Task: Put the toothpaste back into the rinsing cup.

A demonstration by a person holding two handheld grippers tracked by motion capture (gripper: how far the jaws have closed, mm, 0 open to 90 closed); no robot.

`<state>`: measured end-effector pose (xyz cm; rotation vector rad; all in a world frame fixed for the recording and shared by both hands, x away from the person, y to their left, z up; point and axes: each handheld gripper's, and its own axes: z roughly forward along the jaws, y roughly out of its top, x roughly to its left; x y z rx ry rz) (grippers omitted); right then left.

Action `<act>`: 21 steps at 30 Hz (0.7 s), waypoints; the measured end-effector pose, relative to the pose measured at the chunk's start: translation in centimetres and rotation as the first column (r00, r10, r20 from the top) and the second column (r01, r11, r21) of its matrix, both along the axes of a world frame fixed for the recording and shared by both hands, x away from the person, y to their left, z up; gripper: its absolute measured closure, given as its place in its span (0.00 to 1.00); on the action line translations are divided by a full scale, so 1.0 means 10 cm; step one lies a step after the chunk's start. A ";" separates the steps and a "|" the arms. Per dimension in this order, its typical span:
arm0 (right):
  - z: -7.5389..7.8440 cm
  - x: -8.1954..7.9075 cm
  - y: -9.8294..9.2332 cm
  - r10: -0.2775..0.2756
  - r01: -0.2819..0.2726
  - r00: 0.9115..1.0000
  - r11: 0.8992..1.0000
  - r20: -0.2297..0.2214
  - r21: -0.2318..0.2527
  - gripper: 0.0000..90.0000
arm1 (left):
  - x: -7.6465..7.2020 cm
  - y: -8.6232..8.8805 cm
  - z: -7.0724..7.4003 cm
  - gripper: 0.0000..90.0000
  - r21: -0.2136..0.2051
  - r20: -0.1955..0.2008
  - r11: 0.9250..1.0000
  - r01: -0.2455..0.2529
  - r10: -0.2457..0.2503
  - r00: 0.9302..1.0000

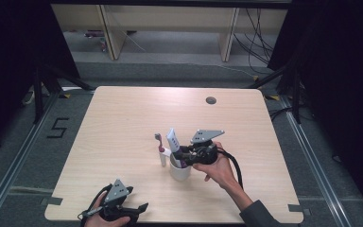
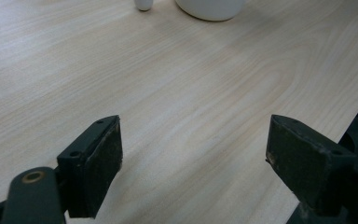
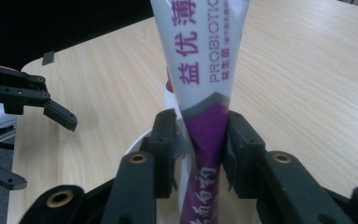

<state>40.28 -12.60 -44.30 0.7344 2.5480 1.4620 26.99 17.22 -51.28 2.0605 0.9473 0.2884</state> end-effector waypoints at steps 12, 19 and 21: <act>0.12 -0.02 -0.11 -0.021 0.022 1.000 0.998 -0.008 0.053 0.66 | 0.00 0.01 0.00 0.20 0.004 -0.002 1.000 0.000 0.000 1.000; 0.22 -0.02 -0.18 -0.031 0.029 0.999 0.998 0.029 0.061 0.65 | -0.01 -0.01 0.00 0.20 -0.028 -0.004 0.999 -0.019 0.019 1.000; 0.21 -0.02 -0.18 -0.034 0.033 0.999 0.998 0.011 0.062 0.64 | 0.00 -0.01 -0.01 0.20 -0.029 0.000 0.999 -0.014 0.014 1.000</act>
